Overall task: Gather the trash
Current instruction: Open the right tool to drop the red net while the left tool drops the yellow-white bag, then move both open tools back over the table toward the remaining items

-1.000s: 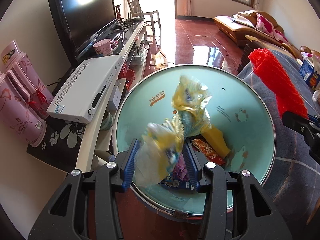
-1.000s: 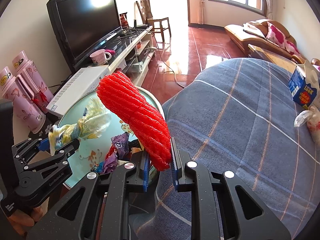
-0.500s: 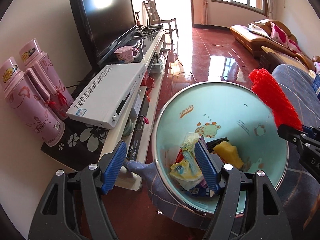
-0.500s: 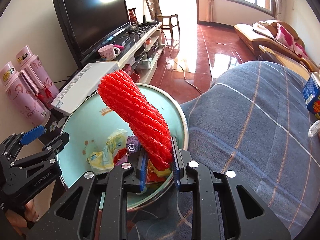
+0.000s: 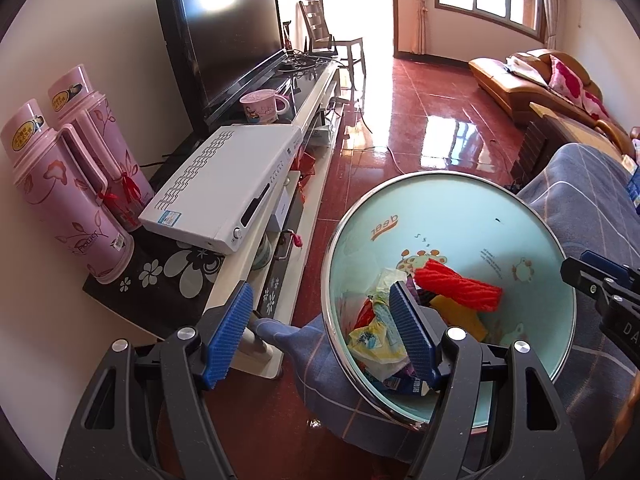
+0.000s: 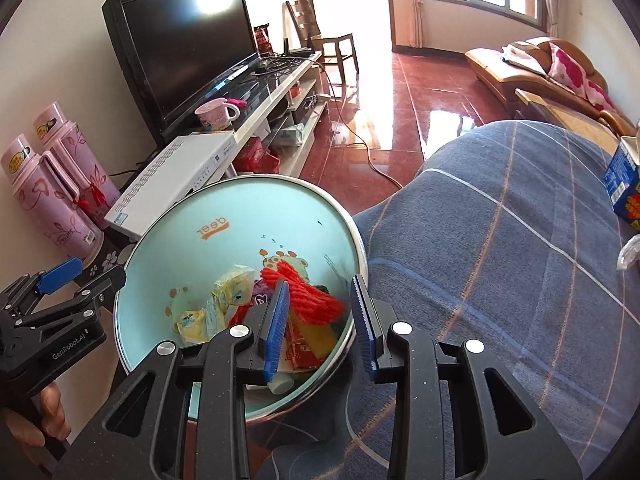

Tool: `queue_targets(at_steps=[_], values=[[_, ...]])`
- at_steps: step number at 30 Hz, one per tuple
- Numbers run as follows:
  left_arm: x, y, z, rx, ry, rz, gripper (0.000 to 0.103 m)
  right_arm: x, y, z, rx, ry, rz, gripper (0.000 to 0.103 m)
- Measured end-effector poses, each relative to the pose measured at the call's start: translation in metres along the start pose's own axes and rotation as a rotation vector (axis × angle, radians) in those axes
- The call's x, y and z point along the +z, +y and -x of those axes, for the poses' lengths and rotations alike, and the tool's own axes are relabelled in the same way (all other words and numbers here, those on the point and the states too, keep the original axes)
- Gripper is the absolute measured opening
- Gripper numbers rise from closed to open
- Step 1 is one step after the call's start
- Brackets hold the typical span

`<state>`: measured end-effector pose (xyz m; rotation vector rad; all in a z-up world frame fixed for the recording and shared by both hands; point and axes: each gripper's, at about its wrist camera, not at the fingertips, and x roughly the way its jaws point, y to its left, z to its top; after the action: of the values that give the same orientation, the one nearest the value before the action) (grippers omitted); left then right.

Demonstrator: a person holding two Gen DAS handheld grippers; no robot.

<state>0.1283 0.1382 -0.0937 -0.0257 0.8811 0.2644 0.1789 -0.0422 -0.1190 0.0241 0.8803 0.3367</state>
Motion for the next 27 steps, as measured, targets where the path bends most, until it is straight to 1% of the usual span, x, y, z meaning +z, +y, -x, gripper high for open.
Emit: queue_targets(at_steps=[2, 4, 6, 9, 11, 15, 21, 27], values=[[0.0, -0.003, 0.002, -0.008, -0.002, -0.002, 0.07, -0.002, -0.004, 0.003, -0.018, 0.0, 0.0, 0.038], [-0.001, -0.007, 0.004, -0.014, -0.004, -0.009, 0.071, -0.006, -0.011, 0.006, -0.034, -0.001, -0.007, 0.039], [-0.001, -0.011, 0.006, -0.021, -0.007, -0.012, 0.075, -0.008, -0.019, 0.01, -0.043, 0.0, -0.018, 0.039], [-0.001, -0.02, 0.009, -0.04, -0.007, -0.026, 0.077, -0.012, -0.033, 0.019, -0.066, -0.012, -0.034, 0.041], [-0.002, -0.03, 0.011, -0.05, -0.008, -0.041, 0.077, -0.015, -0.043, 0.025, -0.08, -0.018, -0.047, 0.044], [-0.002, -0.052, 0.019, -0.074, -0.02, -0.082, 0.082, -0.021, -0.065, 0.036, -0.108, -0.025, -0.074, 0.044], [-0.004, -0.085, 0.029, -0.123, -0.028, -0.139, 0.082, -0.032, -0.094, 0.056, -0.143, -0.044, -0.11, 0.044], [-0.007, -0.121, 0.041, -0.168, -0.044, -0.213, 0.082, -0.048, -0.133, 0.079, -0.209, -0.063, -0.153, 0.044]])
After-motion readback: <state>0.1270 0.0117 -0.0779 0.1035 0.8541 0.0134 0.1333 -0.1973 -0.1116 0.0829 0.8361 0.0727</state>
